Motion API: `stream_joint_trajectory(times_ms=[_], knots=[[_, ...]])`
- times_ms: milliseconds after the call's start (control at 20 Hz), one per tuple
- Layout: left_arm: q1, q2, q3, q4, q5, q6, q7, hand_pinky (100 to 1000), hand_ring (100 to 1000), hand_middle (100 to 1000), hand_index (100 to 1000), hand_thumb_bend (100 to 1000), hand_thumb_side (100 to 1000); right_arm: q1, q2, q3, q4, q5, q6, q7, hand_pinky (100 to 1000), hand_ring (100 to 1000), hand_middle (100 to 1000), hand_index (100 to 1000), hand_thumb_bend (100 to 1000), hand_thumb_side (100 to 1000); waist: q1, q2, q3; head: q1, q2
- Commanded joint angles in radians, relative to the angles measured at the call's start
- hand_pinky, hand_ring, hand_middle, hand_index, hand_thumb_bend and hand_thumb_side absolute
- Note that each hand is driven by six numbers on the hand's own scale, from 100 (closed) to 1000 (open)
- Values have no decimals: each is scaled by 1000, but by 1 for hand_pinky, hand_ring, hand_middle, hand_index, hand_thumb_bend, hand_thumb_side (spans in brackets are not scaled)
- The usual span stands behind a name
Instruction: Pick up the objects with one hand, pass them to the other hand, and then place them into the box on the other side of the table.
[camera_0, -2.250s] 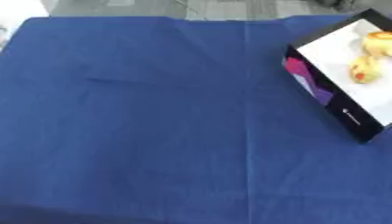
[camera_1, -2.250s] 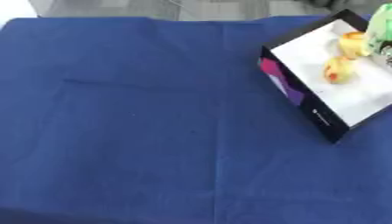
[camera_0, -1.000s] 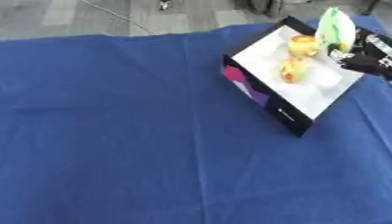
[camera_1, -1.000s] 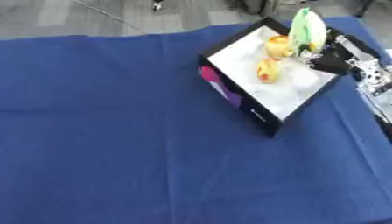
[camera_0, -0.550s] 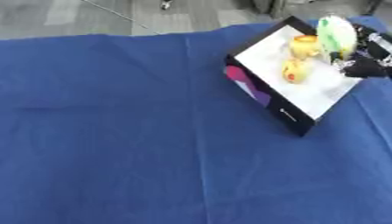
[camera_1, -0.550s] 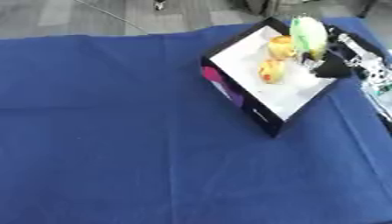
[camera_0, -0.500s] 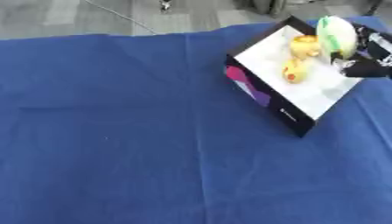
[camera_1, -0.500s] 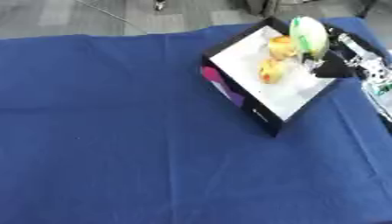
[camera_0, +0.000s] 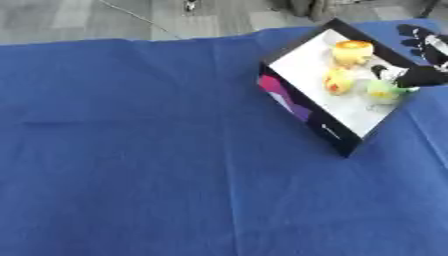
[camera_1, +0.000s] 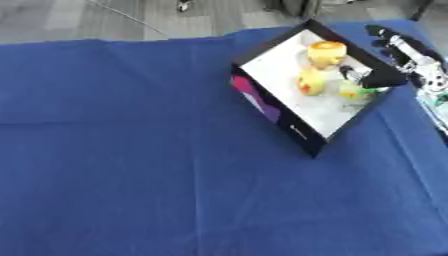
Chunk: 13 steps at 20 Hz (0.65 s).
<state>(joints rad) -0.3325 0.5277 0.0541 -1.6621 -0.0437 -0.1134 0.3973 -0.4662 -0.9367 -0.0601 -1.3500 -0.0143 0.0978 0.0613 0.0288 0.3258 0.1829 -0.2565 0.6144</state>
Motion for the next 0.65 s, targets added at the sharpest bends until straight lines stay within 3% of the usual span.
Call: stream_joint_trajectory(times_ms=[50,150,200,250,400,500,650], knots=[[-3,27,6,-19,5,2,4,946,805,793,979,144,776,-16,-49,-11,-11,-7,4,0,1000,1000,1000,1000,298,130,-1,-19,-2,3,3],[-2,26,6,-20,5,1,5,946,805,793,979,145,775,-24,-40,-15,-18,-41,6,-3,1000,1000,1000,1000,100,100,0,-19,-3,5,1],[-1,26,7,-21,5,1,5,946,804,793,978,145,775,-25,-36,-18,-29,-74,6,-12,1000,1000,1000,1000,100,100,0,-19,-3,7,1],[0,25,8,-21,4,1,6,946,804,792,978,144,775,-26,-29,-23,-47,-124,1,-32,1000,1000,1000,1000,100,444,0,-18,-3,10,2],[4,21,12,-22,4,1,9,942,800,790,972,144,773,-22,2,-37,-130,-322,-45,-115,1000,1000,1000,1000,100,591,1,-18,-5,31,9],[6,15,16,-23,4,2,13,938,797,788,968,142,774,-10,31,-48,-196,-449,-78,-135,1000,1000,1000,1000,100,616,-1,-18,-3,72,16],[9,6,27,-24,8,3,18,934,793,790,967,140,778,26,71,-66,-297,-533,-117,-97,1000,1000,1000,1000,100,594,-4,-17,0,135,30]])
